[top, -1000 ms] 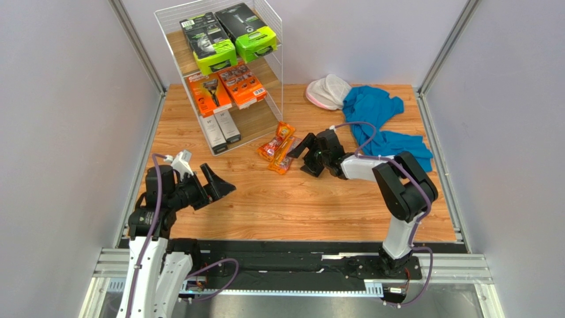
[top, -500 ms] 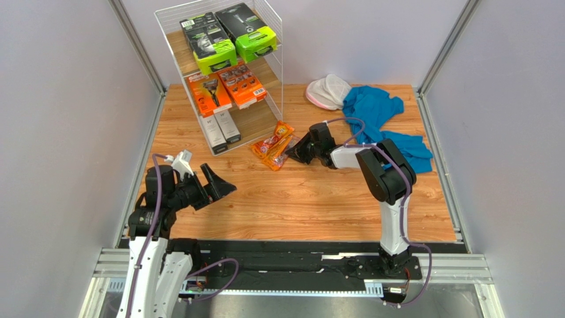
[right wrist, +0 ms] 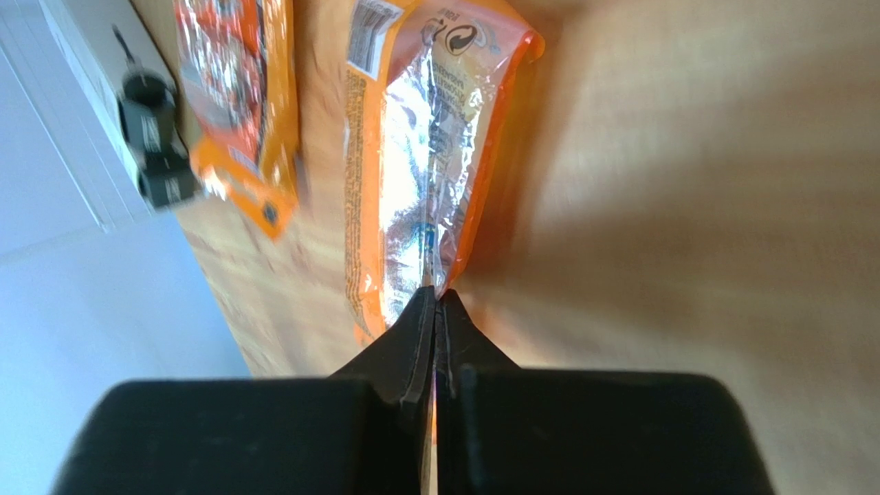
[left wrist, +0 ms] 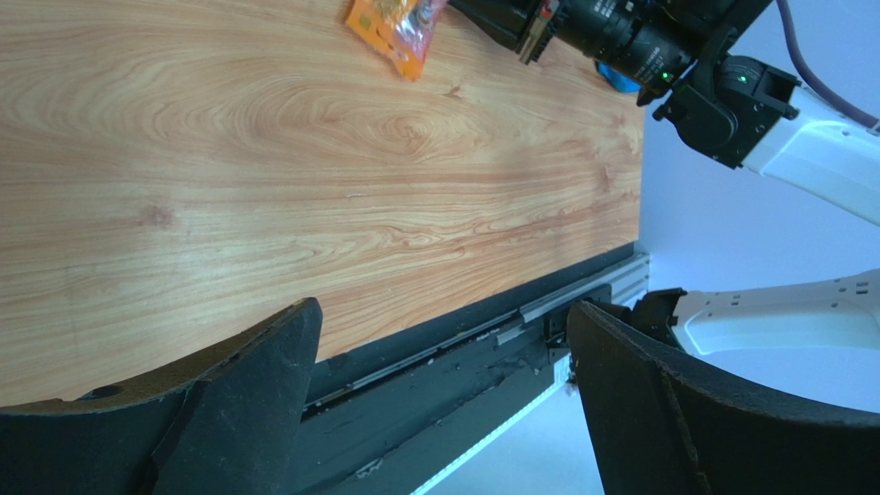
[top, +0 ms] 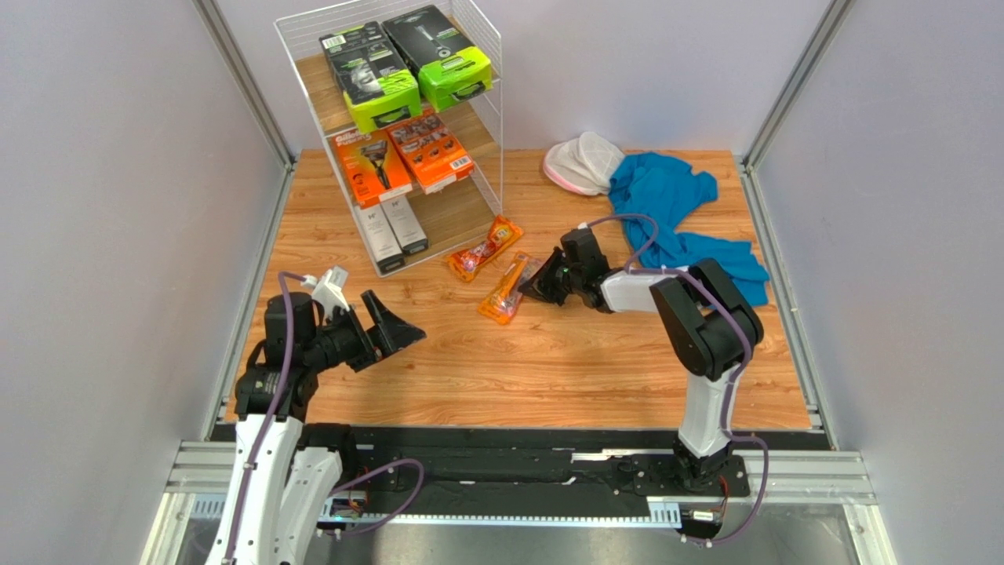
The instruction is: Place and organize the shaving razors onto the shelf
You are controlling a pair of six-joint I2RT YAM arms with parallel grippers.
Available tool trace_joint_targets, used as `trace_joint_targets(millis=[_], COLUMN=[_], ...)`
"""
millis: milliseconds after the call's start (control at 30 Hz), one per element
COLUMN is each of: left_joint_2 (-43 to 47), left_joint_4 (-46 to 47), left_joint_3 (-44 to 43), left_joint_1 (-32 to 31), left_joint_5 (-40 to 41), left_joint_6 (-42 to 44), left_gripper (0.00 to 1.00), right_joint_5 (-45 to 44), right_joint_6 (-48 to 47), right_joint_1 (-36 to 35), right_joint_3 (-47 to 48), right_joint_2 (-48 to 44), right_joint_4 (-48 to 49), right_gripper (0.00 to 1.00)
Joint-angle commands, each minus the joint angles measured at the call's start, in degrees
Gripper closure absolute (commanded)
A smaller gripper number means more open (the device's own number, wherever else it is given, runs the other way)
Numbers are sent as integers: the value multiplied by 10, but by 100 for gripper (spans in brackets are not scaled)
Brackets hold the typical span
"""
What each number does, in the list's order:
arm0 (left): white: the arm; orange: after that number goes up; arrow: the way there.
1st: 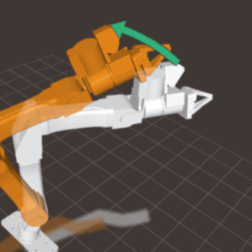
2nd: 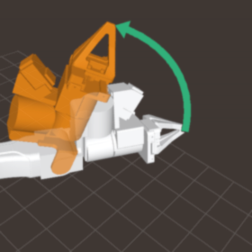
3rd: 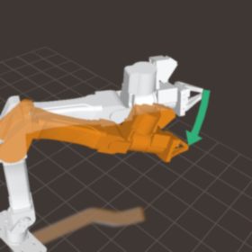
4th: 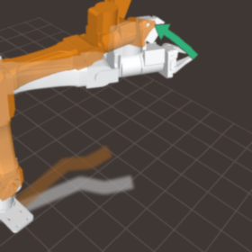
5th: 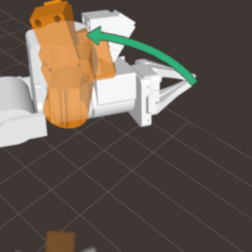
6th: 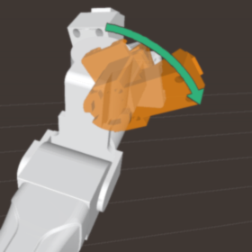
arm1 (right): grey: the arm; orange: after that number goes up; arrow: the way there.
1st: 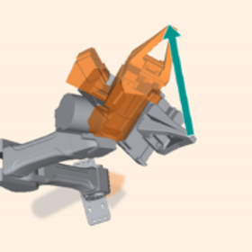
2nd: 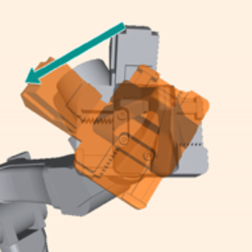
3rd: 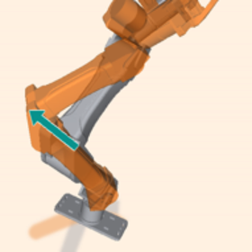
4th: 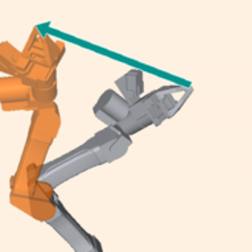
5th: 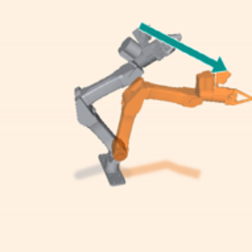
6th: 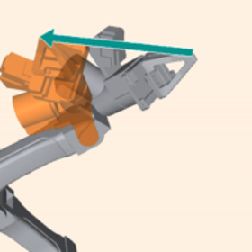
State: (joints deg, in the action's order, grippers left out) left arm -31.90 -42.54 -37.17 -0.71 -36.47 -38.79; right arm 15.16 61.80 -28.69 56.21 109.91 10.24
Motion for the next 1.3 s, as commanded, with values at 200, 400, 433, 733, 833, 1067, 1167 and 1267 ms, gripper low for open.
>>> trace_joint_targets(millis=[200,400,433,733,833,1067,1167,1267], left_joint_2=[-53,-91,-104,-167,-171,-165,-153,-149], left_joint_4=[133,207,220,287,299,317,325,319], left_joint_3=[-4,15,18,15,17,28,33,29], left_joint_1=[-83,-111,-113,-153,-163,-175,-175,-175], left_joint_5=[-33,-54,-58,-55,-49,-50,-53,-56], left_joint_6=[-22,-54,-66,-79,-85,-93,-100,-100], left_gripper=[3,3,3,3,4,21,49,100], right_joint_5=[173,275,284,380,382,399,392,385], right_joint_6=[-115,-128,-135,-167,-188,-175,-188,-186], right_joint_1=[-3,-33,-39,-120,-145,-163,-163,-165], right_joint_3=[-51,-30,-21,16,36,54,61,59], right_joint_2=[-181,-245,-247,-266,-265,-261,-254,-259], right_joint_4=[-45,-41,-63,-82,-115,-82,-100,-112], right_gripper=[100,100,100,100,100,100,100,100])
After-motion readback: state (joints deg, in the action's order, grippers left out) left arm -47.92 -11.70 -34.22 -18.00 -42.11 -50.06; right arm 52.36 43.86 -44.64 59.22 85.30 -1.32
